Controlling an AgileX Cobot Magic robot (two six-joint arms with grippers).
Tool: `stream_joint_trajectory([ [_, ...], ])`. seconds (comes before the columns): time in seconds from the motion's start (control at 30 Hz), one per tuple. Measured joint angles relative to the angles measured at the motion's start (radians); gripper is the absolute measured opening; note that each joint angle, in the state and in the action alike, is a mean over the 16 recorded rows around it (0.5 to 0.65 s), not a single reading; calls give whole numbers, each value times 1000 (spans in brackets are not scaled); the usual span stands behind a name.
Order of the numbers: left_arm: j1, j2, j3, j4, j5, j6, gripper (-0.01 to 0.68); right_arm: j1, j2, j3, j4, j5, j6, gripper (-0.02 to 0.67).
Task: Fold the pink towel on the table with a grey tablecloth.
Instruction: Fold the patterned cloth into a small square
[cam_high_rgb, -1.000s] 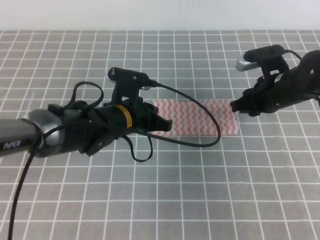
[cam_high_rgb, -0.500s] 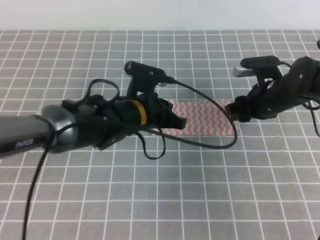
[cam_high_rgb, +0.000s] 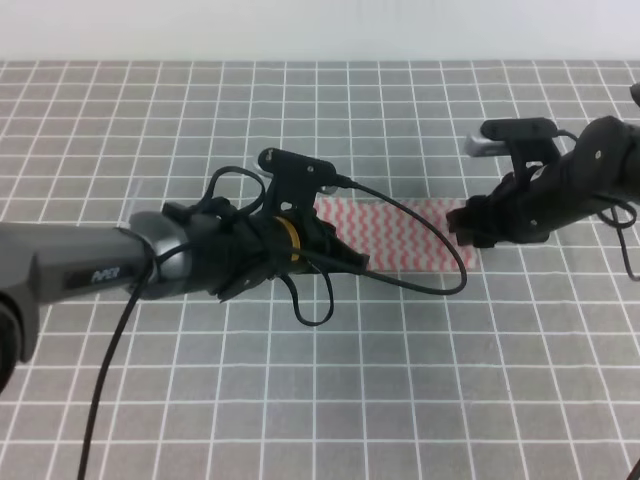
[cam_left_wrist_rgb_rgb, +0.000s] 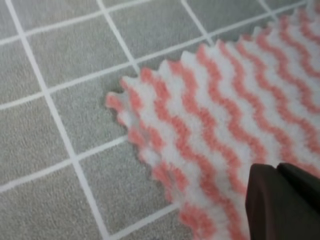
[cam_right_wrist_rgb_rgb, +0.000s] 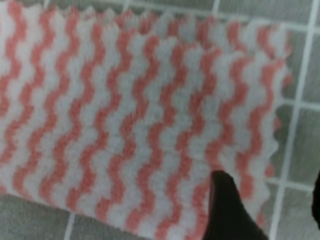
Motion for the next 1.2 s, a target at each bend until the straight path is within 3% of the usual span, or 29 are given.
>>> stream_joint_trajectory([
  [0.83, 0, 31, -3, 1, -1, -9, 0, 1, 40, -1, 118, 48, -8, 268],
  [0.97, 0, 31, -3, 1, -1, -9, 0, 1, 52, -1, 128, 53, -8, 231],
  [1.2, 0, 32, -3, 1, 3, -9, 0, 2, 61, -21, 147, 75, -27, 105],
])
